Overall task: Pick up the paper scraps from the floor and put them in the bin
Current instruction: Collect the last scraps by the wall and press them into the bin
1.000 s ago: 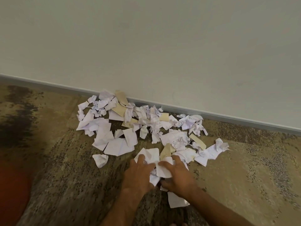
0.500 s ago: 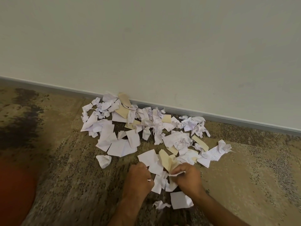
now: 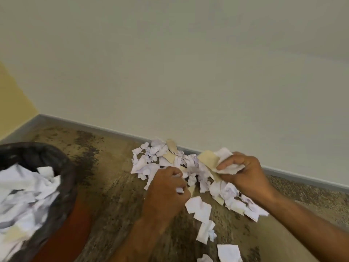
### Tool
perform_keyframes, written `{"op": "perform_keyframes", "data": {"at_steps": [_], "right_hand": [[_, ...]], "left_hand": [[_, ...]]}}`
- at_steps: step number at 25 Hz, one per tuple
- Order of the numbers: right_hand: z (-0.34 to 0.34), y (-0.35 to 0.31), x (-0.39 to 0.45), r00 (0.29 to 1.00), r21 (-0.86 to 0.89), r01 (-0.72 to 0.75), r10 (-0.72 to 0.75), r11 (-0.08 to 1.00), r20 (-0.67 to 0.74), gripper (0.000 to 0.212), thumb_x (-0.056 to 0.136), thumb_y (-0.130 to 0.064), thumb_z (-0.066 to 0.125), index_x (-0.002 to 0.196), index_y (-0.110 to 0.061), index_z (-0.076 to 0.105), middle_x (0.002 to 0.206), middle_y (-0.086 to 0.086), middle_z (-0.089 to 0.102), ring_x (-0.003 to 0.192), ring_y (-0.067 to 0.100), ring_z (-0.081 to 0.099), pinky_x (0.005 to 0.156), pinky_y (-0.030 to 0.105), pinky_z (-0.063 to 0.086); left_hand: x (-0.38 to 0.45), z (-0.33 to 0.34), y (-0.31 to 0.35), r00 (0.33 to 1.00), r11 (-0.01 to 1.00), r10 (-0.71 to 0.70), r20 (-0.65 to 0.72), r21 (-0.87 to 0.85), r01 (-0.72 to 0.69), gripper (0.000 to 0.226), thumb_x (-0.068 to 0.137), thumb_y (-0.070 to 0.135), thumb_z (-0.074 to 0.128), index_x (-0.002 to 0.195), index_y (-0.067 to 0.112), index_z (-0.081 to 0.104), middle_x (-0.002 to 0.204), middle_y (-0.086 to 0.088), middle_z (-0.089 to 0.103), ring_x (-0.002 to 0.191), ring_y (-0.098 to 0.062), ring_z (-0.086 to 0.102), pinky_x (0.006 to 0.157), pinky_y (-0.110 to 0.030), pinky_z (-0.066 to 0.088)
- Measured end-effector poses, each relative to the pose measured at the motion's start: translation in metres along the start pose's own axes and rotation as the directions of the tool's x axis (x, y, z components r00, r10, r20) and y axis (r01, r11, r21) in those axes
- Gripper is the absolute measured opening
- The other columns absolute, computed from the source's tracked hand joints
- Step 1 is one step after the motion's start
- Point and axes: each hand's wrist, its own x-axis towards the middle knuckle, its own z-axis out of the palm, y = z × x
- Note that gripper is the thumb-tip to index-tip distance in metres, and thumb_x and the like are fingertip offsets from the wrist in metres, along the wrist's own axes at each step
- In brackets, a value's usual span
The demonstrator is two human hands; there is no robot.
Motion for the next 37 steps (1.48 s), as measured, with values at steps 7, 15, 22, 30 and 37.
{"op": "perform_keyframes", "data": {"at_steps": [7,15,22,30,37], "right_hand": [[0.084,-0.204,0.044,0.883,0.223,0.342,-0.393,0.913,0.255,0.024,0.059,0.003,0.087,0.069,-0.017,0.076,0.092,0.009,0.070,0.084,0.029,0.069,0.063,0.043,0.058],[0.285,-0.278,0.026,0.590,0.115,0.575,-0.508,0.810,0.627,0.023,0.064,-0.002,0.082,0.082,-0.015,0.079,0.089,-0.002,0.073,0.083,0.011,0.066,0.077,0.023,0.052],[0.310,-0.244,0.027,0.250,-0.065,0.821,-0.256,0.567,0.934,0.089,0.071,-0.021,0.085,0.147,-0.016,0.039,0.150,0.011,0.040,0.140,0.028,0.029,0.111,0.036,0.025],[0.091,-0.143,0.115,0.792,-0.501,0.504,-0.145,0.704,0.593,0.076,0.076,-0.032,0.082,0.141,-0.020,0.045,0.143,0.002,0.047,0.125,0.017,0.045,0.095,0.018,0.029],[-0.073,0.098,0.051,0.920,-0.783,-0.121,0.366,0.610,0.143,0.116,0.050,-0.082,0.071,0.146,-0.030,0.032,0.148,0.009,0.039,0.133,0.027,0.038,0.109,0.042,0.035]], "left_hand": [[0.018,-0.209,0.009,0.918,0.994,0.012,-0.397,0.102,0.032,0.003,0.069,0.017,0.079,0.072,0.018,0.078,0.090,0.004,0.069,0.076,-0.011,0.065,0.072,-0.021,0.051],[-0.067,-0.352,-0.092,0.776,0.724,-0.501,-0.384,0.305,0.618,0.012,0.067,0.010,0.082,0.069,0.021,0.077,0.102,-0.006,0.067,0.090,-0.025,0.063,0.080,-0.028,0.042],[-0.082,-0.349,-0.135,0.684,0.483,-0.717,-0.132,0.614,0.625,0.039,0.061,0.034,0.086,0.098,0.029,0.075,0.119,-0.008,0.062,0.105,-0.030,0.062,0.089,-0.039,0.051],[0.039,-0.205,-0.038,0.987,0.935,-0.160,-0.031,0.317,0.161,0.058,0.075,0.037,0.077,0.128,0.031,0.057,0.122,0.003,0.062,0.112,-0.020,0.058,0.099,-0.039,0.045],[0.039,0.044,-0.026,0.765,0.955,-0.292,0.574,0.220,0.200,0.111,0.062,0.071,0.074,0.149,0.046,0.010,0.161,0.008,0.017,0.147,-0.022,0.019,0.116,-0.047,0.030]]}}
